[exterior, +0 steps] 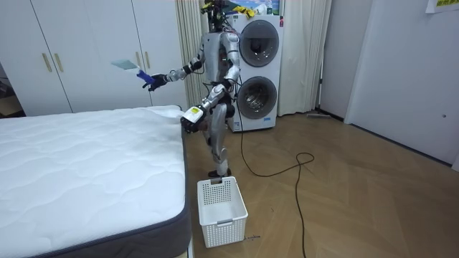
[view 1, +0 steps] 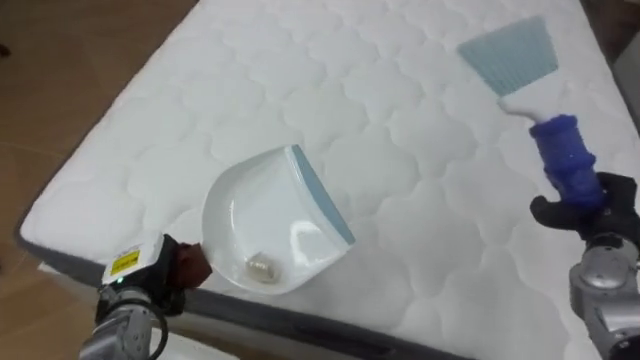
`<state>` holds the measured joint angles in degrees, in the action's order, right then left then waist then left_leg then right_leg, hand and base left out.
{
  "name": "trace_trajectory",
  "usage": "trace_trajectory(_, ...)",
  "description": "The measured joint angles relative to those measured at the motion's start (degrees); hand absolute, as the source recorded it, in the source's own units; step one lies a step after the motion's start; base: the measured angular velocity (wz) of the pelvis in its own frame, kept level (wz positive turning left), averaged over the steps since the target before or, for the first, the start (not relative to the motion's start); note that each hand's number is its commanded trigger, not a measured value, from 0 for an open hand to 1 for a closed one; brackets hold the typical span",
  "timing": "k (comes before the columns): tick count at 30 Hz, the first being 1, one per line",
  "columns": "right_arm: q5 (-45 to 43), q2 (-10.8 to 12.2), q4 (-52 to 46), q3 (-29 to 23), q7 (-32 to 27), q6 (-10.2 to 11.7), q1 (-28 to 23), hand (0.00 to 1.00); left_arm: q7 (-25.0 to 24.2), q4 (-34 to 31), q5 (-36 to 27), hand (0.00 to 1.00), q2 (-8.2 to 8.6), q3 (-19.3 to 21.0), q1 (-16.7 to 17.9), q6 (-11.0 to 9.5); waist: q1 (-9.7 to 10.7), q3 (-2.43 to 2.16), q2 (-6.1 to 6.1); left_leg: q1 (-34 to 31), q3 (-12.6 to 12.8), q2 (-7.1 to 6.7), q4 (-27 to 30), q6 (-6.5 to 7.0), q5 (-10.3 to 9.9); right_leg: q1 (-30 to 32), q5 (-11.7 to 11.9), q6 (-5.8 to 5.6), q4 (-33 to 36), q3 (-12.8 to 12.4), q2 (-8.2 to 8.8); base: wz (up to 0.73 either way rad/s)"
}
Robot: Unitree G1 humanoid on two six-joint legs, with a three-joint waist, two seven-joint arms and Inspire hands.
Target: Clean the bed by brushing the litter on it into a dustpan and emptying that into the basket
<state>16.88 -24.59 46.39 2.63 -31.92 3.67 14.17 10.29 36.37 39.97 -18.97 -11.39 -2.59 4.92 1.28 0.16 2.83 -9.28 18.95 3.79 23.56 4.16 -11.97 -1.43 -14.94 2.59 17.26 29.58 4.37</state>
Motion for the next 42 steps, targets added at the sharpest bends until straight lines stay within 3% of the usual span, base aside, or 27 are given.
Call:
trace_trajectory(2,1.91,0.01,-0.01,-0.66,-0.55,-0.02,-0.04,0.00,-0.01,-0.62,-0.03,1.00,0.02,0.04,0.09,0.05,-0.01,0.02,0.00,-0.13,1.29,0.40,-0.31,0.15,0.06,-0.03,-0.53,0.00,0.76,1.47,0.41,0.50)
trace_trajectory(5,3.36,0.02,-0.30,-1.92,-0.55,-0.02,-0.12,0.00,-0.02,-1.74,-0.83,1.00,0.11,0.56,0.44,0.03,-0.20,-0.06,-0.36,-0.09,1.15,0.15,-0.78,0.35,0.28,-1.04,-0.45,-0.19,0.20,2.53,0.28,0.26)
trace_trajectory(10,3.82,0.02,-3.01,-2.43,-1.78,-0.02,-2.27,0.00,-0.03,-2.68,-2.33,1.00,0.28,1.12,0.54,-0.39,0.20,-0.79,-1.50,1.43,1.14,-1.05,-2.81,0.39,0.39,-2.96,-0.05,-0.88,-0.20,4.47,0.73,0.22)
trace_trajectory(13,3.78,0.07,-5.07,-2.35,-2.62,-0.11,-4.75,0.00,-0.10,-2.84,-3.37,1.00,0.27,1.47,0.65,-1.86,-0.70,-0.82,-2.16,4.07,0.29,-2.23,-5.17,0.50,0.47,-2.29,-0.46,-1.62,6.66,4.21,3.13,0.25)
trace_trajectory(14,3.59,0.07,-5.75,-2.35,-3.23,-0.11,-5.59,0.00,-0.15,-3.32,-3.37,1.00,0.27,1.77,0.63,-2.15,-0.53,-0.80,-2.29,4.58,-1.06,-2.76,-5.59,0.69,0.36,-1.22,-0.46,-1.68,11.26,3.71,4.50,0.59)
trace_trajectory(16,3.63,0.09,-6.41,-2.53,-3.98,-0.11,-6.18,0.00,-0.51,-4.24,-3.32,1.00,0.27,2.18,0.62,-2.43,0.25,-0.69,-2.14,5.06,-5.15,-4.19,-6.00,1.18,0.35,1.63,0.38,-2.82,19.75,0.60,6.37,0.82)
trace_trajectory(17,3.54,0.52,-6.46,-3.22,-4.42,-0.09,-6.74,0.00,-1.17,-5.02,-3.39,1.00,0.20,2.11,0.63,-2.45,0.85,-0.55,-2.32,5.54,-8.70,-4.73,-5.93,1.41,0.47,4.48,0.28,-3.44,22.58,-4.11,5.78,1.08)
trace_trajectory(18,3.43,1.68,-6.81,-4.28,-4.91,-0.09,-6.99,0.00,-1.21,-5.47,-3.54,1.00,0.14,2.20,0.62,-2.41,1.70,-0.30,-2.72,5.42,-11.85,-4.64,-5.91,1.17,0.73,6.58,-1.45,-3.48,20.64,-9.89,3.06,1.18)
trace_trajectory(20,3.43,3.36,-7.99,-4.38,-6.13,-0.09,-8.06,0.00,-1.56,-5.62,-4.33,1.00,-0.10,1.92,0.60,-2.36,3.71,-0.08,-2.48,4.82,-16.66,-5.29,-5.87,0.88,1.53,8.58,-1.29,-3.70,14.01,-15.00,1.28,1.47)
trace_trajectory(21,3.46,4.01,-9.67,-4.23,-6.89,-0.09,-9.12,0.00,-1.98,-5.60,-4.66,1.00,-0.12,1.90,0.68,-2.29,4.01,-0.18,-1.31,4.92,-18.80,-6.84,-5.66,0.77,1.70,9.05,0.23,-4.20,8.66,-18.70,1.64,1.40)
trace_trajectory(22,3.31,4.18,-10.03,-4.06,-7.08,-0.09,-9.22,0.00,-2.07,-5.55,-4.84,1.00,-0.13,1.90,0.69,-2.14,3.90,-0.08,-0.72,4.84,-19.74,-7.72,-5.30,0.75,1.69,9.36,2.32,-4.43,6.48,-20.75,2.06,1.29)
trace_trajectory(23,2.51,4.23,-10.22,-3.88,-7.45,-0.09,-9.37,0.00,-2.37,-5.40,-4.89,1.00,0.43,1.89,0.76,-1.22,4.55,-0.15,-0.69,4.14,-22.25,-8.65,-4.32,0.40,1.35,8.71,4.60,-4.50,5.53,-22.98,1.54,1.05)
trace_trajectory(25,1.10,4.26,-11.23,-3.99,-8.04,-0.09,-9.67,0.00,-3.47,-5.87,-4.79,1.00,0.62,2.12,1.07,-1.21,3.51,-0.23,-1.36,3.75,-22.10,-7.85,-5.04,-0.42,1.54,7.77,4.50,-3.95,3.36,-21.77,1.16,0.84)
trace_trajectory(28,1.06,4.31,-15.23,-3.93,-8.04,-0.09,-11.20,0.00,-4.10,-6.28,-4.36,1.00,0.63,2.29,1.22,-1.10,1.86,-0.28,-1.93,3.83,-19.82,-6.56,-8.20,-1.39,3.00,6.27,4.92,-3.50,0.49,-19.96,0.60,0.54)
trace_trajectory(31,0.48,4.84,-17.69,-3.85,-7.37,-0.01,-12.55,0.00,-4.40,-10.41,-4.34,1.00,0.69,2.38,4.84,-0.65,0.24,-0.18,-1.61,4.58,-19.99,-6.64,-9.72,-1.22,3.52,4.85,5.45,-3.79,-1.65,-19.53,0.35,0.15)
trace_trajectory(35,0.56,6.43,-18.05,-3.81,-6.62,-0.03,-14.54,0.00,-4.43,-11.24,-4.33,1.00,1.83,3.94,6.90,-0.26,-1.08,0.49,-0.04,4.37,-20.73,-7.04,-9.41,-1.04,3.39,3.07,5.44,-4.05,-2.74,-18.24,0.49,0.29)
trace_trajectory(38,0.53,6.96,-18.05,-3.91,-6.84,-0.03,-14.81,0.00,-4.86,-11.49,-4.20,1.00,2.95,4.86,6.94,-0.16,-0.72,0.43,0.14,2.13,-22.34,-7.37,-6.74,-0.54,2.72,2.91,5.37,-4.16,-2.77,-15.83,0.70,0.43)
trace_trajectory(42,0.60,7.02,-18.03,-3.90,-7.79,-0.03,-14.78,0.00,-5.94,-11.61,-4.24,1.00,2.94,4.84,6.95,-0.16,-0.09,0.43,-0.16,0.65,-23.14,-7.42,-4.00,-0.48,1.95,1.62,5.24,-4.38,-2.91,-12.26,0.93,0.47)
